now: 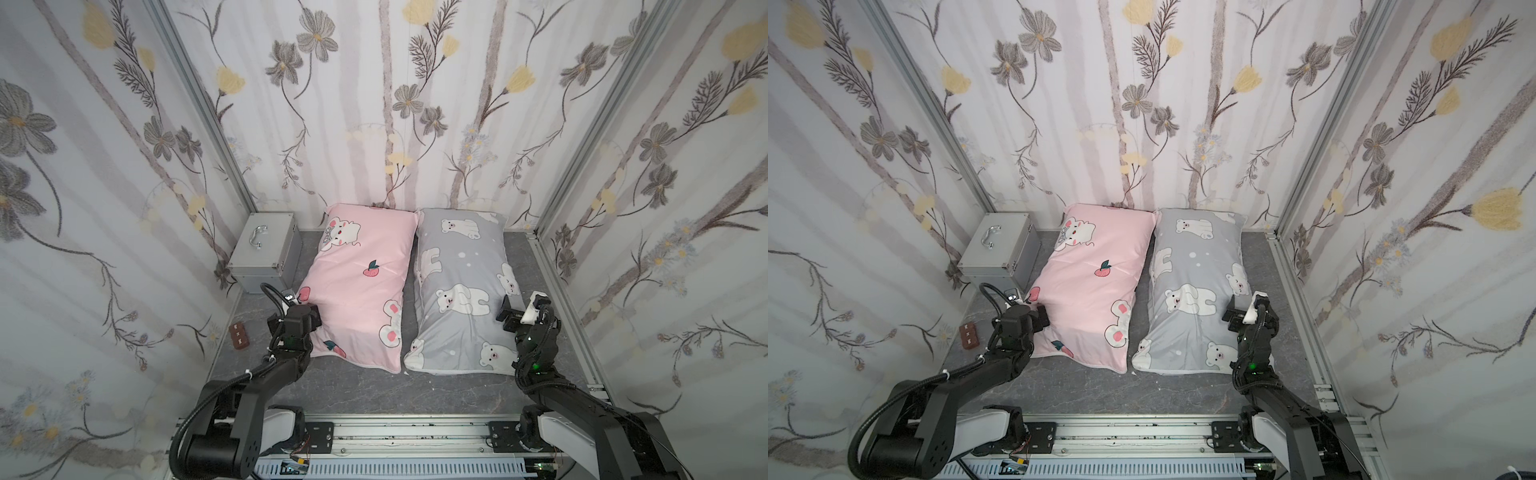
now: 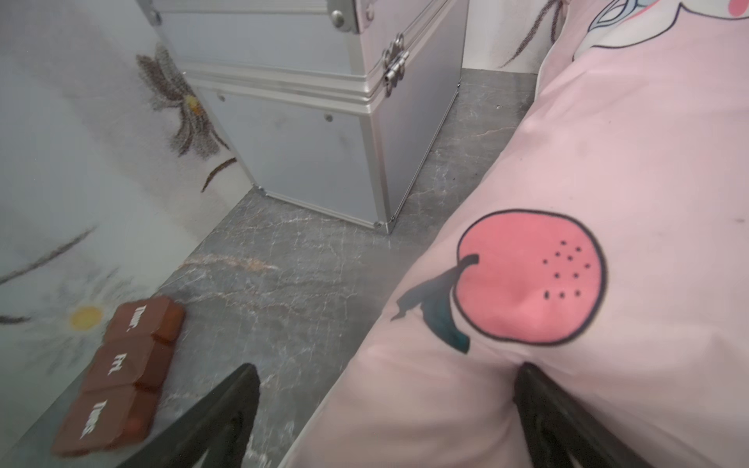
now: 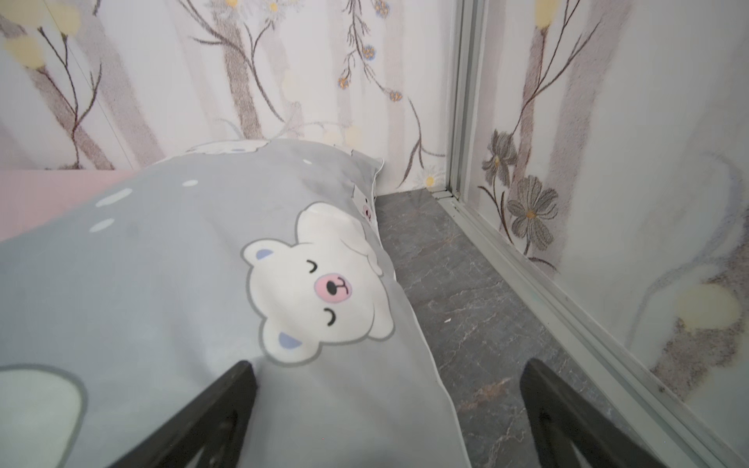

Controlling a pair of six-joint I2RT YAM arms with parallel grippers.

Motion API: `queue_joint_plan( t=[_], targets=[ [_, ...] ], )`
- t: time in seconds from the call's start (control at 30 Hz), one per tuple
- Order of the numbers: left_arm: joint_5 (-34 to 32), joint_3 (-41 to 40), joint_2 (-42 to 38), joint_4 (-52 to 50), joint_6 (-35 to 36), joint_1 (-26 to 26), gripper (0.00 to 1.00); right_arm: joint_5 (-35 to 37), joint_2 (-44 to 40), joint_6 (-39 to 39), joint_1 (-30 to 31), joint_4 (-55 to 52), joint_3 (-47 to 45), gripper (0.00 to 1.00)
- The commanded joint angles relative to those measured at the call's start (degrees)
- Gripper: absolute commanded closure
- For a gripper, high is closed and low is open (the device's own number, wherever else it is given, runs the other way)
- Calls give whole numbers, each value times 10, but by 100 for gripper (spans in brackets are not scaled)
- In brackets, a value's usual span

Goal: Zip up pillowcases
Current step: Reset both arms

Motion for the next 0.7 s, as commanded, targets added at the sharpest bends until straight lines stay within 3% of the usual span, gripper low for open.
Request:
queue_joint_plan(
  t=[0.0, 0.1, 0.17, 0.2, 0.27, 0.33, 0.4, 0.47, 0.67],
  targets=[
    [66, 39, 72, 129, 25, 13, 0, 16, 39, -47, -5, 154, 3, 0],
    [95, 61, 104, 108, 26, 20, 0, -35, 104, -19, -38, 202, 8, 0],
    [120, 33, 118, 169, 19, 32, 0, -52, 166, -9, -54, 282, 5, 0],
    [132, 19, 146, 232, 26, 36, 0, -56, 160, -10, -54, 270, 7, 0],
    [141, 31, 129, 182, 21, 37, 0, -60, 136, -1, -58, 188, 26, 0],
    [137, 34, 129, 169, 17, 37, 0, -51, 162, 4, -64, 233, 26, 0],
    [123, 26, 136, 199, 20, 34, 0, -47, 146, 14, -67, 184, 35, 0],
    [112, 21, 138, 217, 20, 34, 0, -40, 156, 19, -70, 201, 37, 0],
    [111, 28, 136, 198, 15, 35, 0, -36, 155, 22, -71, 179, 47, 0]
  ],
)
